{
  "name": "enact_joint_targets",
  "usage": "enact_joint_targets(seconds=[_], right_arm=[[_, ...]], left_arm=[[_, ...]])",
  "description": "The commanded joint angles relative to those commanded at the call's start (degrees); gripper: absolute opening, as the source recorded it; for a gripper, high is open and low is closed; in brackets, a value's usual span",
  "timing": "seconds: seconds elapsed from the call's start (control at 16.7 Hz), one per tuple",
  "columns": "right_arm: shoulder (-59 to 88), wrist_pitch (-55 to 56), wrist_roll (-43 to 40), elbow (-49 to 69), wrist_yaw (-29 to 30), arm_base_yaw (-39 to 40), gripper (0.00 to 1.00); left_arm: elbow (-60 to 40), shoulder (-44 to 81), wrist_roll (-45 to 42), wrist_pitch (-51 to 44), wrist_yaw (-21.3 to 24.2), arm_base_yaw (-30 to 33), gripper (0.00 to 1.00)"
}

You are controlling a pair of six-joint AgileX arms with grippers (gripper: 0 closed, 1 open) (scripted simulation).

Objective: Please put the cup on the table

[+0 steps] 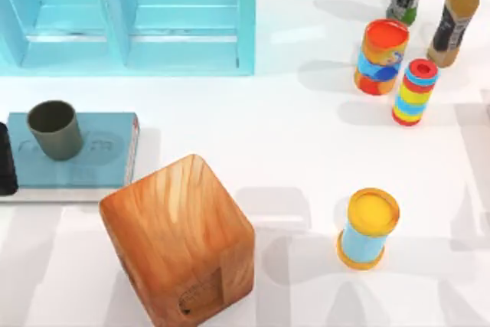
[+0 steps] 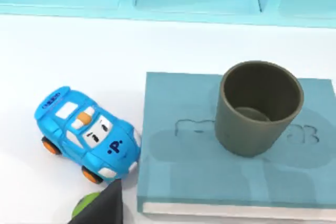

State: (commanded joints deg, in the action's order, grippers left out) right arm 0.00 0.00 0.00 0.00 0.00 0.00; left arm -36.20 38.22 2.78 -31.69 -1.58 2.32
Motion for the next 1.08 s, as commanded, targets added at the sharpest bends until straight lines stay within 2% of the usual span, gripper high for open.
enact_joint_targets(seconds=[0.36, 0.6, 0.84, 1.08], right_arm=[[0.0, 0.0, 0.0, 0.0, 0.0, 0.0, 1.0], [0.0, 0.0, 0.0, 0.0, 0.0, 0.0, 1.0], [0.0, 0.0, 0.0, 0.0, 0.0, 0.0, 1.0], [0.0, 0.0, 0.0, 0.0, 0.0, 0.0, 1.0]], left_arm=[[-37.49, 37.41, 4.28, -23.91, -0.34, 2.6, 1.0], [-58.18, 59.43, 5.75, -39.22, -0.31, 4.87, 1.0], [-71.86, 73.7, 6.27, -50.49, 0.39, 7.15, 1.0], [-77.57, 79.21, 6.36, -54.75, 1.22, 8.43, 1.0]])
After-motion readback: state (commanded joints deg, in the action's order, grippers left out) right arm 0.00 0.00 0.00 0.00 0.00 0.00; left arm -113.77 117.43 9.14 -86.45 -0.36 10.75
